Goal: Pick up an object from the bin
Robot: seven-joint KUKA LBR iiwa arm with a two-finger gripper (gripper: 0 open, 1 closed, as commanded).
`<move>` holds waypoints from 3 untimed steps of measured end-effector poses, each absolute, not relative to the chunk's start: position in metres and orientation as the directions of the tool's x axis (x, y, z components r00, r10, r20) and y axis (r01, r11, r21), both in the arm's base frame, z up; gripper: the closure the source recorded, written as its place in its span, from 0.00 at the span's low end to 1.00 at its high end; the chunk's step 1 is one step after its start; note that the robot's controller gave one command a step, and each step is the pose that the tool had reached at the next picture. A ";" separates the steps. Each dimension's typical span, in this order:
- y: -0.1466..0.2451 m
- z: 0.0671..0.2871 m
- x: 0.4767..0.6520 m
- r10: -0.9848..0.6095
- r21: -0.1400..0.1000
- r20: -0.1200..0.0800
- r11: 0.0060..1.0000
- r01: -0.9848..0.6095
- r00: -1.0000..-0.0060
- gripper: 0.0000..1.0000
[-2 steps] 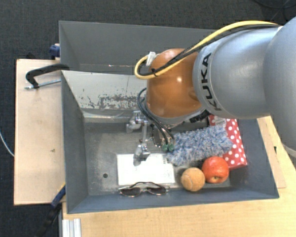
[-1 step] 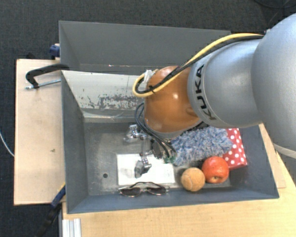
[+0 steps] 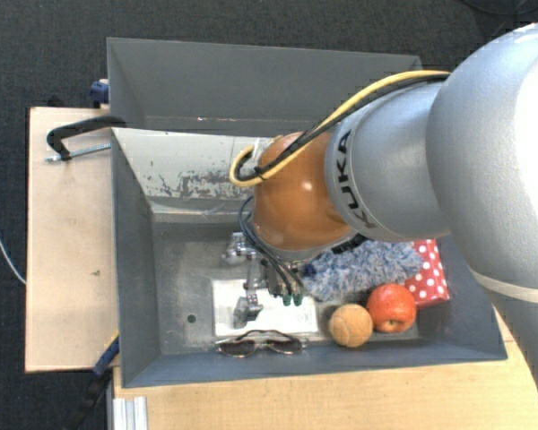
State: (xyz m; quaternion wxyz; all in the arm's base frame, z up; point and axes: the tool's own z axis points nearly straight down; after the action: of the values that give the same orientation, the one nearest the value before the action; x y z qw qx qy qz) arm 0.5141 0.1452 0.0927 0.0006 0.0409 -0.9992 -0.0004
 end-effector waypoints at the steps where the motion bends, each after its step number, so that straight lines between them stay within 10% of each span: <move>1: 0.153 0.082 0.504 -0.247 0.001 0.000 0.969 -0.247 -0.969 0.00; 2: 0.138 0.100 0.499 -0.421 0.002 -0.003 0.907 -0.421 -0.907 0.00; 3: 0.116 0.078 0.532 -0.571 0.008 -0.010 0.821 -0.571 -0.821 1.00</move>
Offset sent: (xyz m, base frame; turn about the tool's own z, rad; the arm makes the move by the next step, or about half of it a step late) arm -0.0224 -0.0348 0.0427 -0.1422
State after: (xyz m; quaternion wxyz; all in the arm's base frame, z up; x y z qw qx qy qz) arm 0.5318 0.1156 0.0782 -0.0038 0.2994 -0.9541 -0.0051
